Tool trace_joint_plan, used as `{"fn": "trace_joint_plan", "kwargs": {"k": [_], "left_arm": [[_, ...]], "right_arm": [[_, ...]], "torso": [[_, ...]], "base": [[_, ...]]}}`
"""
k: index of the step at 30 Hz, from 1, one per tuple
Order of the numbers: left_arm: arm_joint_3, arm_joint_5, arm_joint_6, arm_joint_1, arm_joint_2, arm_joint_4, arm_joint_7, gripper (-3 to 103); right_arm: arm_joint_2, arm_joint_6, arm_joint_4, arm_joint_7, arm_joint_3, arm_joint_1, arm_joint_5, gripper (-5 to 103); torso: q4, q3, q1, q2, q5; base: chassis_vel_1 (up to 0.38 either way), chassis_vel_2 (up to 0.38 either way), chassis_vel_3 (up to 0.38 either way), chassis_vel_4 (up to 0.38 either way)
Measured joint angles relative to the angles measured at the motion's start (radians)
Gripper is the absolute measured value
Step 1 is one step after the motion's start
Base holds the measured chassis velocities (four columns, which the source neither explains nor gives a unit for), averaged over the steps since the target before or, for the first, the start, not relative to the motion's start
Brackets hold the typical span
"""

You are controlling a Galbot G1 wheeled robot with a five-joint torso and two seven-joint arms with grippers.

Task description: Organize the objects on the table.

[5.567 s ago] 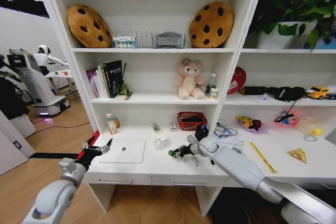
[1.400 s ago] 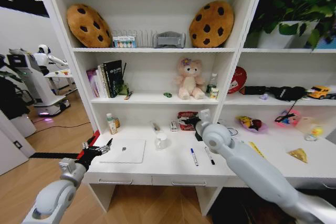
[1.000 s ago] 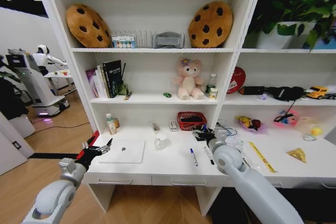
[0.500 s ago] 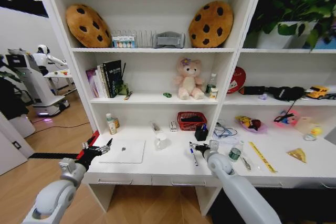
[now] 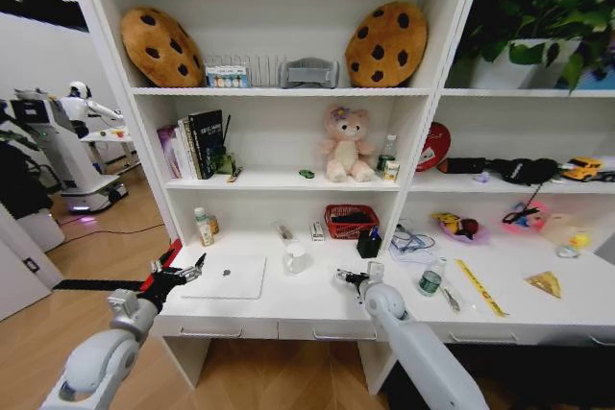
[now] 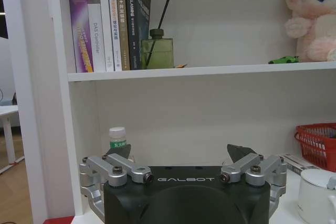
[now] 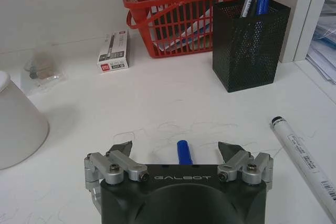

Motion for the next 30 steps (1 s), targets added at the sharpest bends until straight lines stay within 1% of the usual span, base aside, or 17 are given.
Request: {"fn": "trace_joint_plan", "kwargs": {"k": [7, 9, 12, 13, 20, 25, 27, 30], "left_arm": [[0.000, 0.000, 0.000, 0.000, 0.000, 0.000, 0.000, 100], [0.000, 0.000, 0.000, 0.000, 0.000, 0.000, 0.000, 100], [0.000, 0.000, 0.000, 0.000, 0.000, 0.000, 0.000, 100], [0.000, 0.000, 0.000, 0.000, 0.000, 0.000, 0.000, 100], [0.000, 0.000, 0.000, 0.000, 0.000, 0.000, 0.000, 100], [0.000, 0.000, 0.000, 0.000, 0.000, 0.000, 0.000, 100], [0.000, 0.000, 0.000, 0.000, 0.000, 0.000, 0.000, 100], [0.000, 0.000, 0.000, 0.000, 0.000, 0.000, 0.000, 100]], "right_arm": [[-0.020, -0.014, -0.009, 0.001, 0.000, 0.006, 0.020, 93], [-0.032, -0.016, -0.017, 0.001, -0.003, 0.007, 0.029, 89], [-0.039, -0.017, -0.029, -0.001, -0.004, 0.010, 0.033, 89], [-0.042, -0.017, -0.033, -0.003, -0.004, 0.012, 0.035, 86], [-0.047, -0.016, -0.045, -0.008, -0.006, 0.020, 0.039, 85], [-0.049, -0.016, -0.055, -0.013, -0.009, 0.026, 0.038, 83], [-0.049, -0.016, -0.061, -0.016, -0.015, 0.031, 0.037, 76], [-0.044, -0.015, -0.067, -0.018, -0.024, 0.036, 0.036, 74]], "torso": [[0.0001, 0.000, 0.000, 0.000, 0.0000], [0.0000, 0.000, 0.000, 0.000, 0.0001], [-0.0001, 0.000, 0.000, 0.000, 0.0001], [0.0000, 0.000, 0.000, 0.000, 0.0000], [0.0001, 0.000, 0.000, 0.000, 0.0000], [0.0000, 0.000, 0.000, 0.000, 0.0000], [0.0000, 0.000, 0.000, 0.000, -0.0002], [0.0000, 0.000, 0.000, 0.000, -0.0003]], "base": [[0.000, 0.000, 0.000, 0.000], [0.000, 0.000, 0.000, 0.000], [0.000, 0.000, 0.000, 0.000], [0.000, 0.000, 0.000, 0.000], [0.000, 0.000, 0.000, 0.000], [0.000, 0.000, 0.000, 0.000], [0.000, 0.000, 0.000, 0.000], [0.000, 0.000, 0.000, 0.000]]}}
